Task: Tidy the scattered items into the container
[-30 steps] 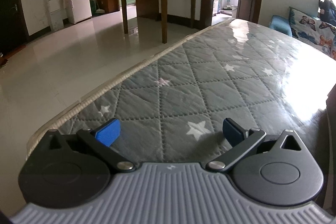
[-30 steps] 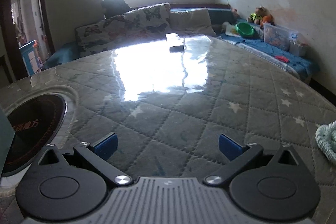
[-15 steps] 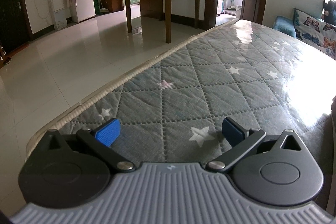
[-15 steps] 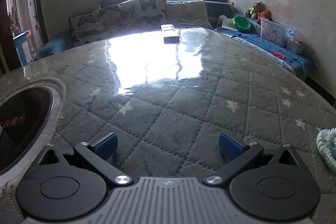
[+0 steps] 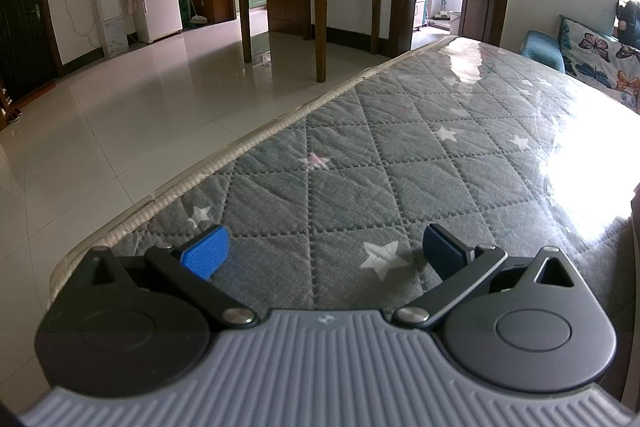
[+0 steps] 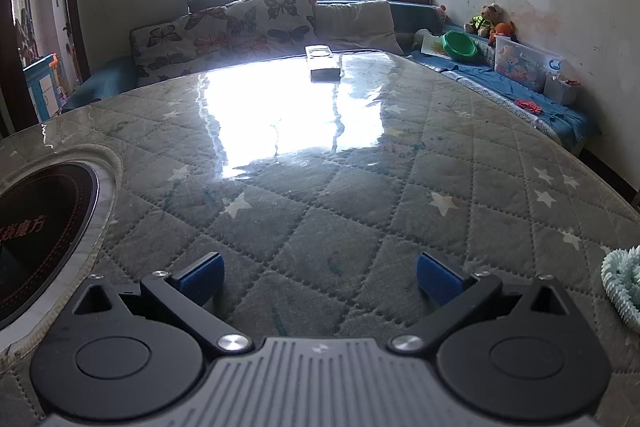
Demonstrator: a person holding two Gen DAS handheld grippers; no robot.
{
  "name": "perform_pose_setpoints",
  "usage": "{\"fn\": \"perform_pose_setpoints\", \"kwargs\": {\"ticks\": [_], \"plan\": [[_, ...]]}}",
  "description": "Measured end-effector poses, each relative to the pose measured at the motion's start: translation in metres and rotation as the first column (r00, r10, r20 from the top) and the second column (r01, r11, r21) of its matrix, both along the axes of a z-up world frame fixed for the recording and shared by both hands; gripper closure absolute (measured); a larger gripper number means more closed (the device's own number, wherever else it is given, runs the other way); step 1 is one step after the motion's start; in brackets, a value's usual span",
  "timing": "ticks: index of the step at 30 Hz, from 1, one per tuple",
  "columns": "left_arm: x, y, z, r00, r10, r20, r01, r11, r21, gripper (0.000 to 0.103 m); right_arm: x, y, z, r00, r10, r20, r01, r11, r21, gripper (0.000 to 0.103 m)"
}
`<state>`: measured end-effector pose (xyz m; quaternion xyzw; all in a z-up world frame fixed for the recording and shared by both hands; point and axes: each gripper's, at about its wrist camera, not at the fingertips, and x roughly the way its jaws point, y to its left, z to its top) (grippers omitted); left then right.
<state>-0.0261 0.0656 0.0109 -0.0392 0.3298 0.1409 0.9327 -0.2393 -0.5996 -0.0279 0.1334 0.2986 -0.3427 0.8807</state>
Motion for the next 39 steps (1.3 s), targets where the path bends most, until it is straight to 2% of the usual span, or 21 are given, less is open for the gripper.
{"fn": "perform_pose_setpoints", "kwargs": {"ticks": [9, 24, 39], "plan": [[0.0022, 0.0021, -0.0008, 1.000, -0.004, 0.000, 0.004, 1.000, 0.001, 0.000, -0.0010, -0.0005, 0.0001, 1.000, -0.017, 0.000, 0.017, 1.000, -0.001, 0.000], [0.0065, -0.0028, 0.0006, 0.998, -0.069, -0.001, 0.069, 0.998, 0.003, 0.000, 0.0016, 0.0009, -0.0014, 1.000, -0.021, -0.016, 0.021, 1.000, -0.008, 0.000], [0.0069, -0.0011, -0.0003, 0.998, -0.068, -0.001, 0.068, 0.998, -0.002, 0.000, 0.0038, 0.0013, -0.0039, 1.000, -0.022, -0.016, 0.022, 1.000, -0.009, 0.000]]}}
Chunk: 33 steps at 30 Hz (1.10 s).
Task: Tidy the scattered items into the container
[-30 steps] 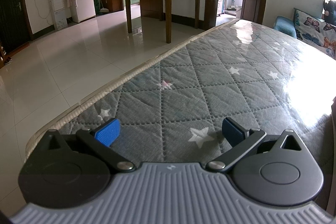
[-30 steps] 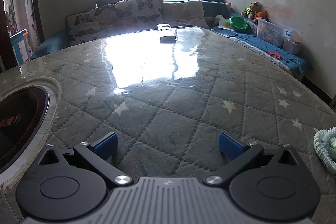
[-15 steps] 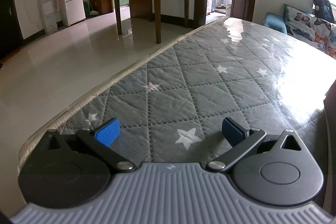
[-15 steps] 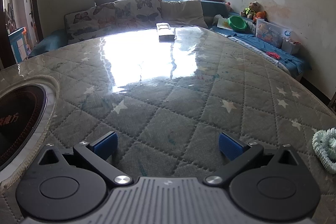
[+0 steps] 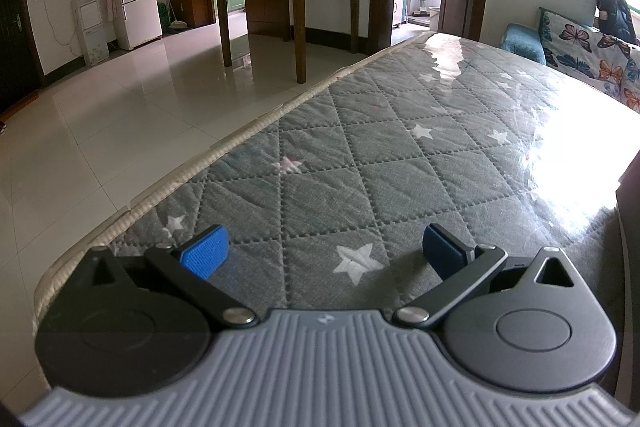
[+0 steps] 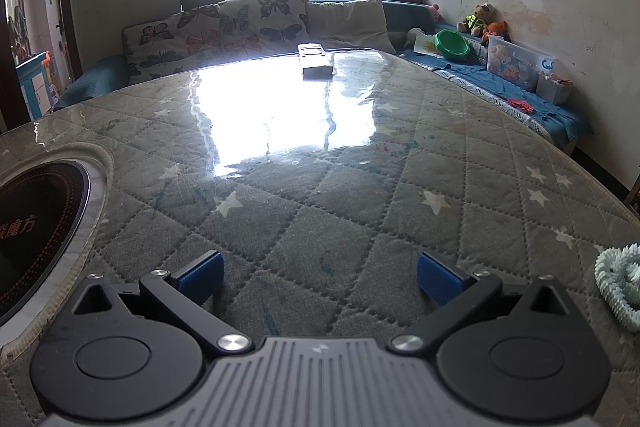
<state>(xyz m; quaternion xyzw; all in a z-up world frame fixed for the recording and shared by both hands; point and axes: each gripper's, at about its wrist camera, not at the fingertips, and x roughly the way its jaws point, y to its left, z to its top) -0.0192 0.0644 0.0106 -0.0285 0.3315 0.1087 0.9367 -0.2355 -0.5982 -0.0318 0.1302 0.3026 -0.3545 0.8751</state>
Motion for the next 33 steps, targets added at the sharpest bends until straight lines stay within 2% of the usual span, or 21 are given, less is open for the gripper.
{"fn": "perform_pose_setpoints", "kwargs": {"ticks": [33], "plan": [[-0.0011, -0.0045, -0.0010, 1.000, 0.002, 0.000, -0.002, 1.000, 0.000, 0.000, -0.0002, 0.0021, 0.0000, 1.000, -0.001, 0.000, 0.001, 1.000, 0.000, 0.000]]}}
